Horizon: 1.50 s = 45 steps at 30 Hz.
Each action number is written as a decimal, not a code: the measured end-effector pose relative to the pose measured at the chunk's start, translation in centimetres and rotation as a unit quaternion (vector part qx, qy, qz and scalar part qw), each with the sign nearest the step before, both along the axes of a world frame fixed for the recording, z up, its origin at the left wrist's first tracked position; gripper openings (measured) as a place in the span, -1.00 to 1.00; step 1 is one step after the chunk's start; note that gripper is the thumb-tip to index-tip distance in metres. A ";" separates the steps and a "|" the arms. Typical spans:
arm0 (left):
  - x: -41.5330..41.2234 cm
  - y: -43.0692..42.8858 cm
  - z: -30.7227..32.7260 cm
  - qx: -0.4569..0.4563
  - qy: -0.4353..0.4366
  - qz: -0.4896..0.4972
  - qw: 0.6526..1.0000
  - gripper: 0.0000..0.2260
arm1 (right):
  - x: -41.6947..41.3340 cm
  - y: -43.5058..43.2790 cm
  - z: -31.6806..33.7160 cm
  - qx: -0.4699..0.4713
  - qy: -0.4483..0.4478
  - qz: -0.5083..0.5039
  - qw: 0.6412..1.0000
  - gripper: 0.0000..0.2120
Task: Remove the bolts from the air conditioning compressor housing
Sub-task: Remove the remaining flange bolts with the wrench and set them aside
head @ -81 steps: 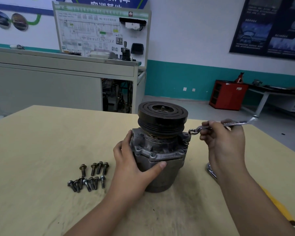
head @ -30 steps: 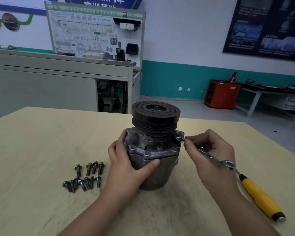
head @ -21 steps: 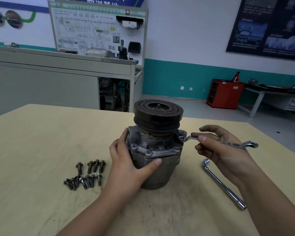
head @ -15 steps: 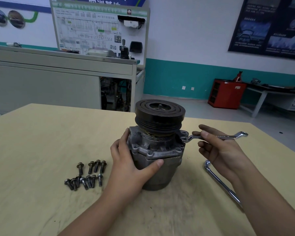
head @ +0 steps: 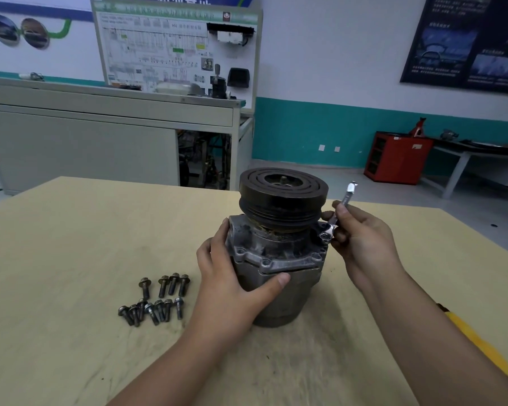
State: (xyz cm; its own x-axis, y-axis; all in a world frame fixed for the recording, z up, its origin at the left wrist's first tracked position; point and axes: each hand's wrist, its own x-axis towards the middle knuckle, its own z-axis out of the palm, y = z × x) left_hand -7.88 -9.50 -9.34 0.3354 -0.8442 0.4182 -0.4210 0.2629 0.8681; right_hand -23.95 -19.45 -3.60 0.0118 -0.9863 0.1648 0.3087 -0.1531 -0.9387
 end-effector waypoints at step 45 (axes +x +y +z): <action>-0.1 0.0 0.0 0.007 0.001 -0.001 1.000 0.04 | -0.2 6.0 -3.9 -0.400 0.259 -0.237 0.847 -0.98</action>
